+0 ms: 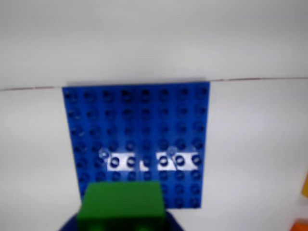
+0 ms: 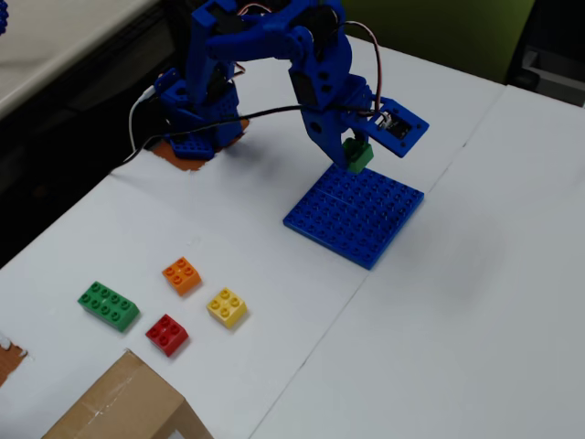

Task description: Pick up the 2x2 green block and go up the 8x8 blue block.

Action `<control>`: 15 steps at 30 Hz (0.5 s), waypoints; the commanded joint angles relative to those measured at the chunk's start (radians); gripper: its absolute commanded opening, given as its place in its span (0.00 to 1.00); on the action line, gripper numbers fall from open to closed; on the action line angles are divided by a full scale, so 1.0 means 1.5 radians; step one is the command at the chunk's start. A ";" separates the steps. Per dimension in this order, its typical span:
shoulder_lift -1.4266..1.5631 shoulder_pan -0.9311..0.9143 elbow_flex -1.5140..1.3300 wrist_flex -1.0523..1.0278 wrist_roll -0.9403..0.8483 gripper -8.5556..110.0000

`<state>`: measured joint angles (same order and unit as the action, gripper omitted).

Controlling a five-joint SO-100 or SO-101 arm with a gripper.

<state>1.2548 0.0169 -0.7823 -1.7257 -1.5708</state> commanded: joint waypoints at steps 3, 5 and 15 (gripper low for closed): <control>0.041 -0.008 -0.001 0.019 -0.001 0.07; 0.041 -0.010 -0.001 0.019 -0.004 0.07; 0.041 -0.016 0.003 0.009 -0.017 0.07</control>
<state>1.2579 0.0031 -0.7823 -1.7119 -1.5892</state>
